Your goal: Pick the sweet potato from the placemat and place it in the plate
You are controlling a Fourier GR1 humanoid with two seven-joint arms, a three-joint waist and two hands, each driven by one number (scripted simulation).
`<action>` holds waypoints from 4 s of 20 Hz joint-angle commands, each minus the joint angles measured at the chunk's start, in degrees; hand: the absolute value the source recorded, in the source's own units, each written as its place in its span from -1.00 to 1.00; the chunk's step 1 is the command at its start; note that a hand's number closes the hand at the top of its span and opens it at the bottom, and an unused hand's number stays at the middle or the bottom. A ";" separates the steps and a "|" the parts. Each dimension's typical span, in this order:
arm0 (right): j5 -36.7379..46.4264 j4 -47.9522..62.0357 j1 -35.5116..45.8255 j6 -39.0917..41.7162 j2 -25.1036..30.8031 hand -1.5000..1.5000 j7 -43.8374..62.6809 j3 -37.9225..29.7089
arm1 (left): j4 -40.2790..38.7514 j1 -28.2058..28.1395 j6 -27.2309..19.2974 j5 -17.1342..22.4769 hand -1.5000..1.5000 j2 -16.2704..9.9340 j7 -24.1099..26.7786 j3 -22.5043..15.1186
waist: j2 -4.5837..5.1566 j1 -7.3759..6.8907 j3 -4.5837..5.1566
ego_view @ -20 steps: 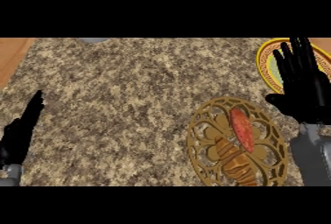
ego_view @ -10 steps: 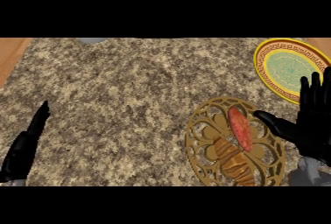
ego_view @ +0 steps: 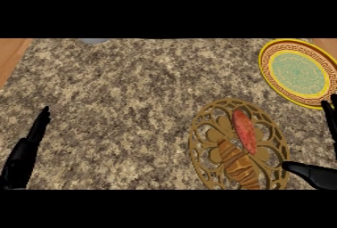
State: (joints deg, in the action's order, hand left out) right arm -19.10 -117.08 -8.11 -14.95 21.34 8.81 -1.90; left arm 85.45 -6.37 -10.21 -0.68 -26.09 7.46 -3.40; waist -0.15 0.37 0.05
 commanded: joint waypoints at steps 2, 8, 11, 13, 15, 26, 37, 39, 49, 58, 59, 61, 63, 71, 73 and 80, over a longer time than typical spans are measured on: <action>2.12 2.07 -0.41 7.32 11.11 -1.00 8.28 -0.50 | 0.80 -0.80 1.53 0.44 0.00 -0.87 0.55 0.74 | 0.16 -0.95 0.01; 0.90 7.65 10.16 12.33 18.58 -1.00 21.42 -0.15 | -1.99 2.48 1.97 -0.19 0.00 0.92 0.94 0.64 | 0.39 -1.51 0.03; 0.42 12.10 10.00 18.15 18.97 -1.00 19.68 0.12 | -5.18 4.19 0.35 -2.43 0.00 2.76 2.29 0.61 | 0.32 -0.76 -0.03; -1.49 13.51 12.50 20.94 20.01 -1.00 23.27 0.71 | -1.95 1.10 2.25 -1.65 0.00 1.00 1.74 1.34 | 0.25 -1.09 -0.04; 1.04 10.88 12.88 19.89 18.45 -1.00 27.22 4.73 | -1.98 -0.75 1.12 -2.52 0.00 2.72 4.28 0.95 | 0.16 -1.04 -0.01; 9.11 26.00 23.22 33.09 14.86 -1.00 25.37 11.70 | -2.33 1.71 3.45 -3.82 0.00 3.20 1.34 2.92 | 0.19 -0.81 -0.04; 18.06 36.19 22.36 38.97 5.82 -1.00 16.68 10.78 | 3.92 -3.14 6.03 -5.41 0.00 6.35 0.29 4.76 | 0.12 -0.82 -0.06; 18.76 38.45 25.57 41.73 5.29 -1.00 17.20 9.70 | 1.36 -0.41 6.76 -6.04 0.00 5.94 0.64 6.54 | 0.16 -0.79 -0.05; 26.64 44.17 25.22 44.24 0.83 -1.00 12.90 6.82 | 2.72 -0.15 9.56 -9.19 0.00 8.00 -0.32 8.41 | 0.16 -0.65 -0.06; 29.97 43.51 22.71 40.99 -3.61 1.00 6.84 6.09 | 1.04 3.72 8.01 -11.59 0.00 10.65 -2.90 8.79 | 0.15 -0.48 -0.06; 29.84 44.51 22.09 41.88 -2.82 1.00 5.04 5.10 | 1.58 -0.24 9.56 -11.07 0.00 9.62 0.75 9.75 | 0.14 -0.61 -0.06; 31.30 37.01 19.25 39.80 -5.10 1.00 9.57 6.67 | 0.34 0.57 10.90 -10.25 0.00 9.18 0.83 11.04 | 0.08 -0.39 -0.04; 32.65 45.65 23.46 41.75 -3.47 1.00 4.25 5.18 | -1.82 2.73 12.71 -9.81 0.00 8.42 0.19 11.56 | 0.17 -0.59 -0.05; 37.92 52.30 26.49 46.97 22.20 1.00 -9.91 -4.82 | -0.26 3.05 10.03 -11.07 0.00 10.66 1.44 10.91 | 1.52 -1.48 -0.55; 40.60 52.80 27.23 45.95 26.63 1.00 -11.08 -5.25 | -0.80 3.07 10.30 -11.08 0.00 10.48 1.81 10.89 | 2.34 -1.60 -0.67; 43.33 60.78 29.29 37.41 36.33 1.00 -24.94 -12.36 | -0.23 3.83 10.50 -10.55 0.00 10.87 2.05 10.76 | 2.67 -2.45 -1.23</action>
State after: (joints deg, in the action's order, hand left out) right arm 23.08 -60.12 20.24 25.53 52.02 -9.09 -10.66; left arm 85.00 -3.05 0.52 -11.41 -15.64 9.47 7.42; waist 2.39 -2.19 -0.95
